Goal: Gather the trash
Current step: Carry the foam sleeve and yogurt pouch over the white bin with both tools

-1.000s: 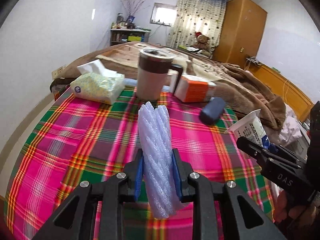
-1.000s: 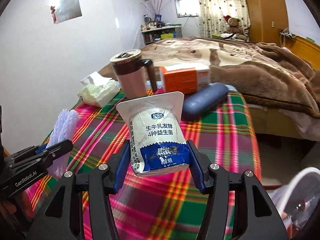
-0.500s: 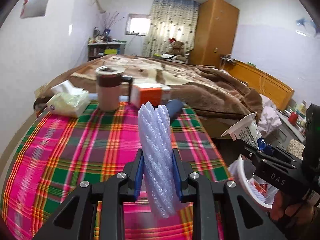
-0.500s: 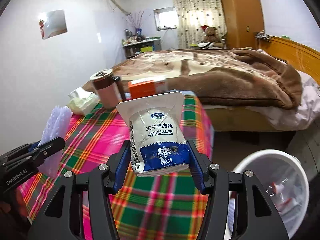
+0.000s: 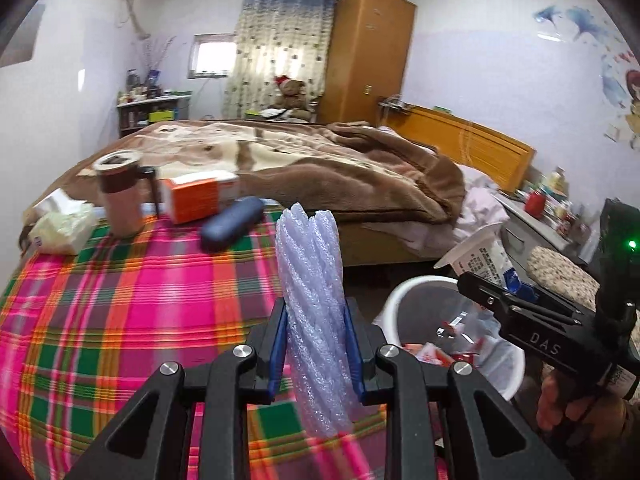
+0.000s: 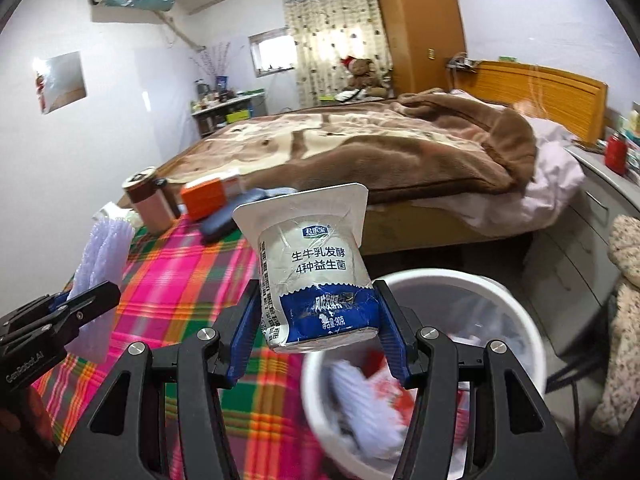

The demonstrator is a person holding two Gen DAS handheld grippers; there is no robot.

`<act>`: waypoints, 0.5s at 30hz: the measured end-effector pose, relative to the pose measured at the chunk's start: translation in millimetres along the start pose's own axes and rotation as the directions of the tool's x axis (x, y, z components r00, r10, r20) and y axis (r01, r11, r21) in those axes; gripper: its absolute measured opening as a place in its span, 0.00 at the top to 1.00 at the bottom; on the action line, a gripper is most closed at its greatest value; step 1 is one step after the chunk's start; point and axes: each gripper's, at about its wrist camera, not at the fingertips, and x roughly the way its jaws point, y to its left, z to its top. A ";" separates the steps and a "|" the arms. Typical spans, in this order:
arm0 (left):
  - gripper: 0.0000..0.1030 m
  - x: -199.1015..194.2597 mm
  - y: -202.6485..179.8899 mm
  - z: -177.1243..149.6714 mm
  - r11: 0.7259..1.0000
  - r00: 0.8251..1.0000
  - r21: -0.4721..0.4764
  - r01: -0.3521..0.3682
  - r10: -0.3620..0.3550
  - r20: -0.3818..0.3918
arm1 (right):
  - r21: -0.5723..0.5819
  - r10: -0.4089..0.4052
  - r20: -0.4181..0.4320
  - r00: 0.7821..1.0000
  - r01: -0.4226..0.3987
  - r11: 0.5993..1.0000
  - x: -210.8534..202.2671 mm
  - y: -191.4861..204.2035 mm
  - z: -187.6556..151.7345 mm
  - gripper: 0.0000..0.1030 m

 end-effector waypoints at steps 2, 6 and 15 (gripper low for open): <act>0.74 5.6 -13.8 -2.6 0.999 1.000 0.012 0.029 -0.029 -0.010 | 0.015 -0.027 -0.005 1.000 0.027 1.000 -2.7 -13.2 -1.9 0.46; 0.74 20.8 -42.6 -6.1 0.995 0.995 0.037 0.091 -0.089 -0.050 | 0.048 -0.076 -0.021 0.997 0.077 0.996 -4.8 -38.8 -6.1 0.46; 0.74 49.2 -100.3 -15.6 0.980 0.982 0.108 0.164 -0.153 -0.110 | 0.087 -0.133 -0.092 0.987 0.141 0.986 4.2 -73.0 -17.4 0.46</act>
